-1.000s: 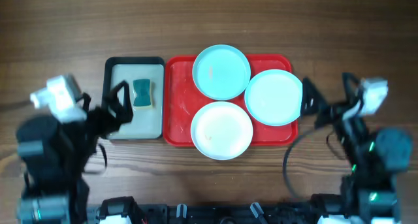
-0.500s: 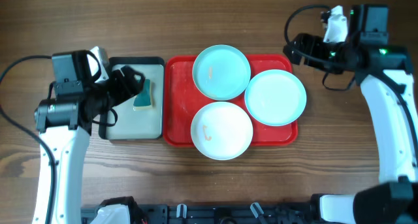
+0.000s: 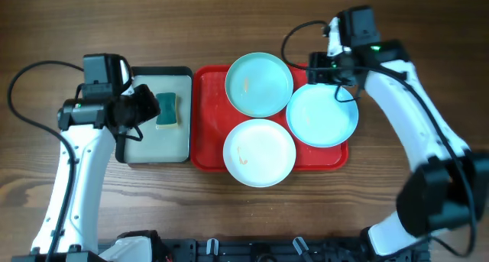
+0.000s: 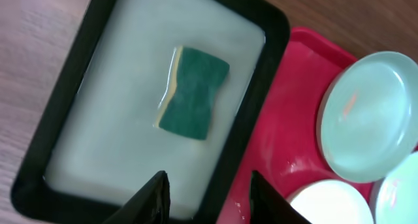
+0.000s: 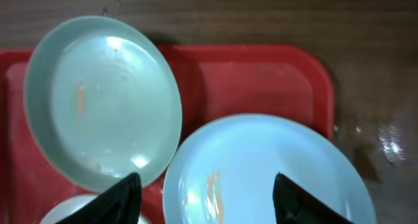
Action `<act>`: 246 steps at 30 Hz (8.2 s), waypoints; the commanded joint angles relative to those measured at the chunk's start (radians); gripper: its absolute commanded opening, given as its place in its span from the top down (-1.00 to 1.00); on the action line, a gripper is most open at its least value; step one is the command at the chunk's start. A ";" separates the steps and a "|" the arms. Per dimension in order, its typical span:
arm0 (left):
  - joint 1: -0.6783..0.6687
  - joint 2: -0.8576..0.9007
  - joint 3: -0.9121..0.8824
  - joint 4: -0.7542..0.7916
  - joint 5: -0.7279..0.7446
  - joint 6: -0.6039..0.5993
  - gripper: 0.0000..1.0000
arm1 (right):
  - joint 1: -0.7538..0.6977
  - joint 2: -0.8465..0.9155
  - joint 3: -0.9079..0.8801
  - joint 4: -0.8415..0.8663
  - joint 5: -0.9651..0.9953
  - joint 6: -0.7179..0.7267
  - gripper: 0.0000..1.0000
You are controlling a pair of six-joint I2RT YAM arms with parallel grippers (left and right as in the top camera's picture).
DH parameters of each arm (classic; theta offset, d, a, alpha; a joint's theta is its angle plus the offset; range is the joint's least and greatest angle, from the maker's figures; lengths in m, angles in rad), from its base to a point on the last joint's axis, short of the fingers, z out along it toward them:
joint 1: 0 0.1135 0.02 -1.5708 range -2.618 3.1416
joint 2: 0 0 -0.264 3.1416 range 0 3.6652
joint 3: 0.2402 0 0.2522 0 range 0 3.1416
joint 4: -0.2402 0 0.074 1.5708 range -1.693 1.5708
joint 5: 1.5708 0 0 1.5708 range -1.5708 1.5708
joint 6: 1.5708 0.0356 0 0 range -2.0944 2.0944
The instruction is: Clean dirty plates on tray and stack at the side
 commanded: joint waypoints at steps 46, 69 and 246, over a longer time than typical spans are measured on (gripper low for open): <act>-0.055 0.340 -0.123 0.356 -0.093 0.088 0.38 | 0.109 0.314 0.014 0.275 -0.075 -0.010 0.91; -0.093 0.425 -0.170 0.408 -0.134 0.167 0.92 | 0.113 0.314 0.014 0.278 -0.056 -0.010 0.92; -0.262 0.199 0.051 0.270 -0.047 -0.075 0.92 | 0.179 0.314 -0.063 0.345 -0.206 0.020 0.89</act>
